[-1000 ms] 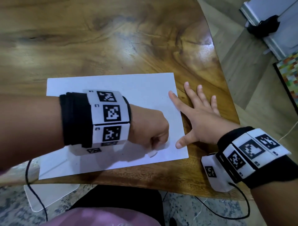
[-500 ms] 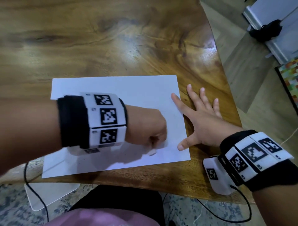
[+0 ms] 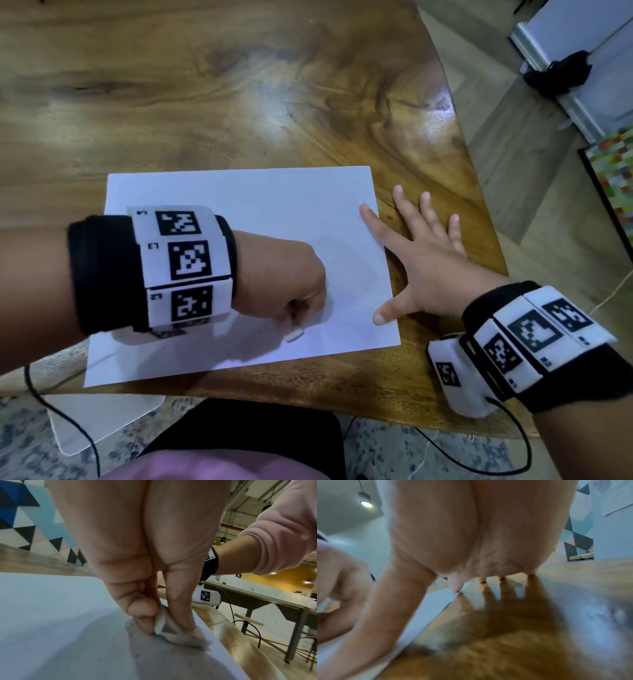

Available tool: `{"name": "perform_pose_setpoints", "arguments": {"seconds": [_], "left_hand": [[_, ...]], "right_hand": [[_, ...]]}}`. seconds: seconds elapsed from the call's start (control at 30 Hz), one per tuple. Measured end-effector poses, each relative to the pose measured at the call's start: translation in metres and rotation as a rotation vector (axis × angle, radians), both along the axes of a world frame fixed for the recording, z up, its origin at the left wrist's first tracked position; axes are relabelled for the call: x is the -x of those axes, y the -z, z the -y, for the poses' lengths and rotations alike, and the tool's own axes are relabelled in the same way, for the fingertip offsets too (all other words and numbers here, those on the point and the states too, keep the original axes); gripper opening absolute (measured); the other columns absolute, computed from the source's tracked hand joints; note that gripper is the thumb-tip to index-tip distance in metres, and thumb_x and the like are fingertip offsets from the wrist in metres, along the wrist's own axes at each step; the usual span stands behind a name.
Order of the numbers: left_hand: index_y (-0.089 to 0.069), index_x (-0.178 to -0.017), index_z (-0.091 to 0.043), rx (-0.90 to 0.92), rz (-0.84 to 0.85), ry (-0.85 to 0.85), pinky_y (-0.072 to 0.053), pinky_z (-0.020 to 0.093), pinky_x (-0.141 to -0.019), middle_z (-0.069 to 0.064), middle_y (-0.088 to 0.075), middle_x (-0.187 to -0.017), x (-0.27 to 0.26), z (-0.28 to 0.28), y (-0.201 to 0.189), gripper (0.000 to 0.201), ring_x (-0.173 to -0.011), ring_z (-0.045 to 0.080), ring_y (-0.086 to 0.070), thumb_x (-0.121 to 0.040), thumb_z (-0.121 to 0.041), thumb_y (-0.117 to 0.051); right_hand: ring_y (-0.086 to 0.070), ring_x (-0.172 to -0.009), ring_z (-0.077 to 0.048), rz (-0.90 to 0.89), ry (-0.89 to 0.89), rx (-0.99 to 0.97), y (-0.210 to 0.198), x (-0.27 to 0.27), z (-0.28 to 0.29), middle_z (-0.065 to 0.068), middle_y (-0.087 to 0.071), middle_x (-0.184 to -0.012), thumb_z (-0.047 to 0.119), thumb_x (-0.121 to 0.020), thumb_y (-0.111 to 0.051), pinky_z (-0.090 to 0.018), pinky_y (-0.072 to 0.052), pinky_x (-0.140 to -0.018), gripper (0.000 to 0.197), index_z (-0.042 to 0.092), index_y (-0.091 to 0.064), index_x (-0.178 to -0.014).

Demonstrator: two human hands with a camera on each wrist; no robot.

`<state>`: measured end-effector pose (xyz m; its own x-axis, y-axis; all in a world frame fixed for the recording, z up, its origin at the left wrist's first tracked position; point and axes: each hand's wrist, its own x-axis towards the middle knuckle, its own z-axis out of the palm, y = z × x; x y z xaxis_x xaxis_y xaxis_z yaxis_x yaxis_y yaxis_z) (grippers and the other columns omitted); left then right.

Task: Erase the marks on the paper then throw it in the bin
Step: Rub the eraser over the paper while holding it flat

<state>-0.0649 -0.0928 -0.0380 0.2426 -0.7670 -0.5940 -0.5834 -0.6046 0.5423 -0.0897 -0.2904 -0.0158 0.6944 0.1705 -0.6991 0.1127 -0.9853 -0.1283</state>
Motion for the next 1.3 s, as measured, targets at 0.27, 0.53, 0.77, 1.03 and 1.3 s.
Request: {"name": "perform_pose_setpoints", "arguments": {"seconds": [0.27, 0.53, 0.77, 1.03, 1.3], "left_hand": [[-0.069, -0.086, -0.02, 0.099, 0.148, -0.126, -0.036, 0.008, -0.063, -0.004, -0.069, -0.085, -0.019, 0.009, -0.025, 0.013, -0.073, 0.011, -0.056, -0.073, -0.017, -0.067], [-0.064, -0.088, -0.014, 0.209, 0.361, -0.327, -0.03, 0.022, -0.065, 0.0, -0.061, -0.083, -0.032, 0.039, -0.022, 0.011, -0.076, 0.015, -0.048, -0.078, -0.02, -0.063], [-0.07, -0.083, -0.018, 0.127, 0.123, -0.111, -0.042, 0.021, -0.069, -0.007, -0.06, -0.075, -0.002, 0.014, -0.017, 0.011, -0.076, 0.013, -0.057, -0.076, -0.015, -0.062], [-0.065, -0.083, -0.012, 0.242, 0.293, -0.284, -0.041, 0.028, -0.074, 0.005, -0.067, -0.089, -0.009, 0.043, -0.017, 0.01, -0.084, 0.023, -0.059, -0.079, -0.016, -0.057], [-0.063, -0.077, -0.012, 0.191, 0.295, -0.227, -0.038, 0.027, -0.069, 0.004, -0.064, -0.081, -0.015, 0.044, -0.023, 0.007, -0.077, 0.021, -0.055, -0.079, -0.017, -0.058]], "right_hand": [[0.046, -0.129, -0.022, 0.017, -0.034, -0.037, 0.005, 0.007, -0.008, 0.007, 0.05, -0.14, 0.065, -0.051, -0.076, -0.056, 0.021, -0.109, 0.135, 0.051, 0.031, -0.132], [0.046, -0.129, -0.022, 0.022, -0.032, -0.009, 0.008, 0.006, -0.008, 0.008, 0.051, -0.139, 0.067, -0.048, -0.075, -0.055, 0.021, -0.109, 0.137, 0.044, 0.023, -0.14], [0.048, -0.127, -0.019, 0.014, -0.008, -0.041, 0.008, 0.006, -0.007, 0.009, 0.051, -0.139, 0.064, -0.049, -0.078, -0.053, 0.024, -0.107, 0.139, 0.047, 0.032, -0.134], [0.047, -0.128, -0.018, 0.011, -0.004, -0.055, 0.006, 0.006, -0.008, 0.01, 0.049, -0.14, 0.062, -0.05, -0.079, -0.054, 0.024, -0.107, 0.138, 0.046, 0.026, -0.138], [0.047, -0.128, -0.02, 0.018, -0.015, -0.047, 0.007, 0.007, -0.009, 0.01, 0.05, -0.14, 0.063, -0.049, -0.078, -0.054, 0.024, -0.107, 0.136, 0.046, 0.021, -0.14]]}}
